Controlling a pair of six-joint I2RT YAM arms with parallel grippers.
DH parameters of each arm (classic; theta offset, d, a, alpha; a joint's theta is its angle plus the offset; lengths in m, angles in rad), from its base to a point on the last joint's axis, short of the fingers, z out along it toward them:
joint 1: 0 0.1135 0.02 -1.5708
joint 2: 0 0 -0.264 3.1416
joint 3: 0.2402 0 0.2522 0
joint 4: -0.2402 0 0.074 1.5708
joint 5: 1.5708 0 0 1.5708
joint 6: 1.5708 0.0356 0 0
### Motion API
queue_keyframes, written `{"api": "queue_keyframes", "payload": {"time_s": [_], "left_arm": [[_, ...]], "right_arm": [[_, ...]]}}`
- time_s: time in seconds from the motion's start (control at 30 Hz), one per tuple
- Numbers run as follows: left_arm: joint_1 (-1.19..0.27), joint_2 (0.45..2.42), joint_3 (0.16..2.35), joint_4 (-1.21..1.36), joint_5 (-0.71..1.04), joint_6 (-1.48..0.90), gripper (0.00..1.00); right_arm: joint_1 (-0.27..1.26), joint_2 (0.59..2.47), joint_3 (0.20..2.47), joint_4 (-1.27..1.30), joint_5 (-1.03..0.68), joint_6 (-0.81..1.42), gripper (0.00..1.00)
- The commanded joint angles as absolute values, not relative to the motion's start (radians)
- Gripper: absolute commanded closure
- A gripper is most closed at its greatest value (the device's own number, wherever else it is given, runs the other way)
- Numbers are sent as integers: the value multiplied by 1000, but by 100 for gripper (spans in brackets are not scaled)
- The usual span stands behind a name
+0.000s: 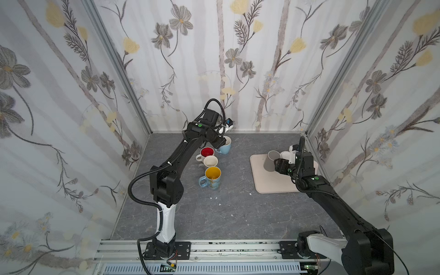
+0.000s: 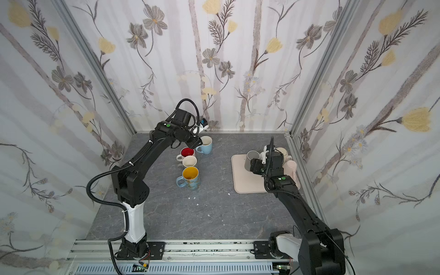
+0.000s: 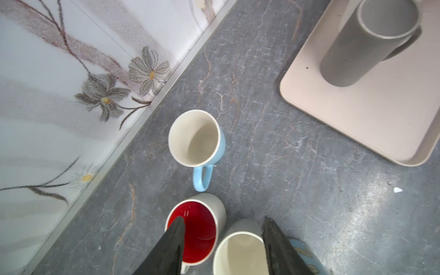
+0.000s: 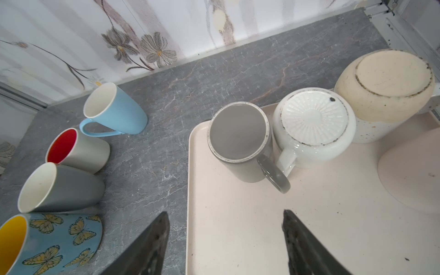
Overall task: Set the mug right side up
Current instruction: 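Open left gripper off light blue mug while right gripper moves over grey mug, then grasp grey mug handle on tray with right gripper while left gripper approaches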
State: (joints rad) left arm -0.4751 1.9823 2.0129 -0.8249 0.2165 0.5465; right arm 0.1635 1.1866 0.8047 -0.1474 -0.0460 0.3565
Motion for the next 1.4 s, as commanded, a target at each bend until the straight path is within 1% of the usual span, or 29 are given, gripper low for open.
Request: {"api": "queue_keyframes", "payload": {"time_s": [0.0,0.07,0.23,0.4,0.7,0.9,1.17,1.3,1.37], "left_arm": [[-532,1902,1879,-666,203,441,48],[-590,1857,1785,-599,196,372,48],[-730,1773,1538,-373,240,251,48],[-817,1764,1418,-248,260,173,48],[-861,1774,1375,-224,258,141,47],[-866,1756,1341,-199,267,129,47],[-866,1741,1305,-186,255,133,46],[-867,1746,1307,-184,254,133,46],[-866,1746,1308,-184,255,132,46]], "right_arm": [[127,1256,840,-169,-126,325,25],[108,1307,865,-169,-179,320,25],[98,1406,916,-159,-226,311,26],[98,1469,952,-157,-243,307,26],[97,1525,988,-173,-158,265,25],[99,1586,1028,-196,-225,263,26],[130,1589,1020,-211,-279,281,32],[168,1589,1020,-236,-220,276,33],[182,1624,1025,-252,-170,275,33]]}}
